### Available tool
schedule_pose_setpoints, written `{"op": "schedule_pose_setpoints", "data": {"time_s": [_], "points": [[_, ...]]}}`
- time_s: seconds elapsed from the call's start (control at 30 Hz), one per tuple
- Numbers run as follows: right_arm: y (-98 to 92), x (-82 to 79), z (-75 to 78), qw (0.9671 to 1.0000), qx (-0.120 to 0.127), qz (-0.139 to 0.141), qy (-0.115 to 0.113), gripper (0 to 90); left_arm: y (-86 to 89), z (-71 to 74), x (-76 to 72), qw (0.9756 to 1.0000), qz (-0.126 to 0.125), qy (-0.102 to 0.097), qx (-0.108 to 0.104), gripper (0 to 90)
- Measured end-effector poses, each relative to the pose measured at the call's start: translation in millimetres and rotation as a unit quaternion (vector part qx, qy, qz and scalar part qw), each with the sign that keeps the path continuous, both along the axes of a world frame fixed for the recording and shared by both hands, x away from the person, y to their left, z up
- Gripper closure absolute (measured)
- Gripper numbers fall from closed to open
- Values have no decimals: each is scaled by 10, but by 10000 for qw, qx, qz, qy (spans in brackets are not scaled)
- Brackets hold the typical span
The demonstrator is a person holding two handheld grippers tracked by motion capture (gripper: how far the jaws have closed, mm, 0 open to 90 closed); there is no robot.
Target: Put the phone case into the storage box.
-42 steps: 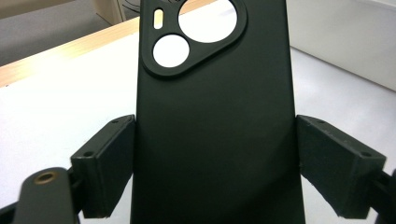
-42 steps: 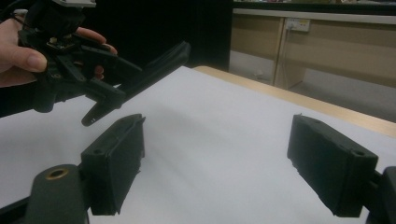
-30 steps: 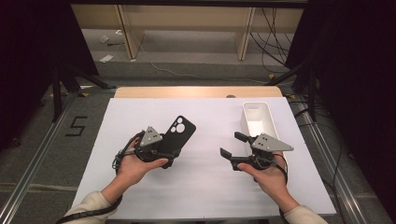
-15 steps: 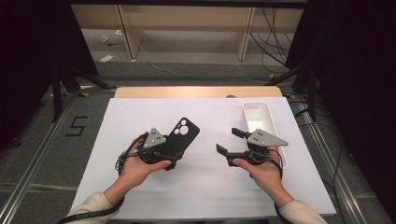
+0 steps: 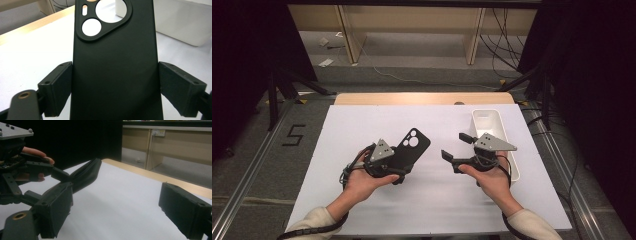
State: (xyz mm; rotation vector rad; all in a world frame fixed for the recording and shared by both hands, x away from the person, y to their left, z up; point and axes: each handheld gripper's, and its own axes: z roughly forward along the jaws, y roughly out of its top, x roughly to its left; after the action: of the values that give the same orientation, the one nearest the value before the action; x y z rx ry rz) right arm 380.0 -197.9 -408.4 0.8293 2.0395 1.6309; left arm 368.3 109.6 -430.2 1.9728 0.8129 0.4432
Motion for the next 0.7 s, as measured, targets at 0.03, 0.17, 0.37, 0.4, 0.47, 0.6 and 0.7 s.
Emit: {"op": "schedule_pose_setpoints", "data": {"time_s": [0.03, 0.17, 0.37, 0.4, 0.47, 0.6, 0.7], "points": [[6, 7, 1, 10000, -8, 2, 1, 127, -6, 0, -3, 10000, -10, -2, 3, 152], [36, 33, 14, 10000, 30, 0, 15, 122, -39, -2, -15, 10000, -47, 1, -3, 152], [92, 75, 29, 10000, 64, 37, 59, 122, -84, 2, -32, 10000, -96, -11, 1, 152], [105, 80, 27, 9999, 64, 51, 80, 122, -91, 1, -35, 10000, -99, -8, -2, 152], [131, 96, 23, 9999, 82, 72, 98, 122, -107, 1, -36, 9999, -120, -7, 6, 152], [188, 134, 19, 9998, 86, 100, 142, 123, -148, -2, -36, 9999, -154, -26, 11, 152], [224, 160, 14, 9997, 92, 127, 183, 122, -185, -2, -47, 9998, -191, -17, 10, 152]]}}
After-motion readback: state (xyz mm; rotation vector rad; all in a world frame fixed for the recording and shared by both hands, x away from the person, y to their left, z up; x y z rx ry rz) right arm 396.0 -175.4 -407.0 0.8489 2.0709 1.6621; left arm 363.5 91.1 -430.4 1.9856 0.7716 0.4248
